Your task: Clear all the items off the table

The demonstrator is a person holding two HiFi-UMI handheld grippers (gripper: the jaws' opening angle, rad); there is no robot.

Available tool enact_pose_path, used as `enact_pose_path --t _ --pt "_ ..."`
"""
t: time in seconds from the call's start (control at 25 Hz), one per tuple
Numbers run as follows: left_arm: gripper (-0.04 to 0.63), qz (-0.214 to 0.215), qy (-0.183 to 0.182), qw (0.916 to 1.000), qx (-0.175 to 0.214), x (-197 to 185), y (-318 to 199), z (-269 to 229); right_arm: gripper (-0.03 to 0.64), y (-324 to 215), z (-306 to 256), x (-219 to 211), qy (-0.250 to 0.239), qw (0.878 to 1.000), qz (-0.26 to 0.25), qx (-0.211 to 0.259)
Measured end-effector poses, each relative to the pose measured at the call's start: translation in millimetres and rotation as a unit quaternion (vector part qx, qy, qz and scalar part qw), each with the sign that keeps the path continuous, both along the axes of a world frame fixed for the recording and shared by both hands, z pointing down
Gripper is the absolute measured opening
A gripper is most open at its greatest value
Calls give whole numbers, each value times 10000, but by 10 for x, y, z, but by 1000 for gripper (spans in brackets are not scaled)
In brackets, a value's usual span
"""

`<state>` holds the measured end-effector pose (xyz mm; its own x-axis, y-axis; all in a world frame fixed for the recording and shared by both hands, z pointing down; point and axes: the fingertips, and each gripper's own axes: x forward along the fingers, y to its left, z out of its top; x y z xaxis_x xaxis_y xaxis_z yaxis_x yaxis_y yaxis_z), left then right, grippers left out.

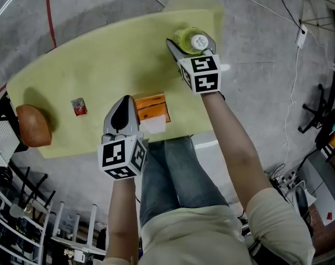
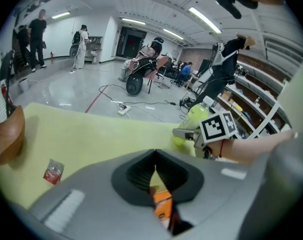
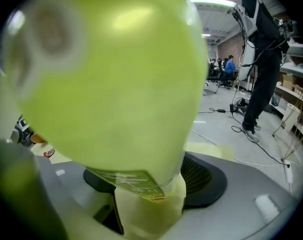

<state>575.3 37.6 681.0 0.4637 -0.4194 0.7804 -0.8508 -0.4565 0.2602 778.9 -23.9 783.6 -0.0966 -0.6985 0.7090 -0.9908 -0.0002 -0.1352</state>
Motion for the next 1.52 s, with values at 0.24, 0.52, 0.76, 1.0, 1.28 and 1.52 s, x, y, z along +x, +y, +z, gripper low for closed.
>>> enact_pose_path --t 0.24,0.52,0.76,1.0,1.28,1.52 --pt "11 4 2 10000 12 4 32 -26 327 -4 -20 4 147 9999 -33 33" --pt "9 -23 -4 10000 53 -25 97 -39 307 12 4 15 304 9995 -27 -7" --pt "9 -78 -9 9999 115 -66 106 -117 299 96 -75 24 357 9993 84 -16" --pt "9 -101 -10 9998 178 -90 142 -225 299 228 -251 23 419 9990 182 9" --pt "9 -66 52 9997 212 -92 238 -427 299 335 -577 -19 451 9987 228 79" --pt "9 -31 126 9997 189 -111 384 -585 298 449 -902 -107 517 9983 217 180"
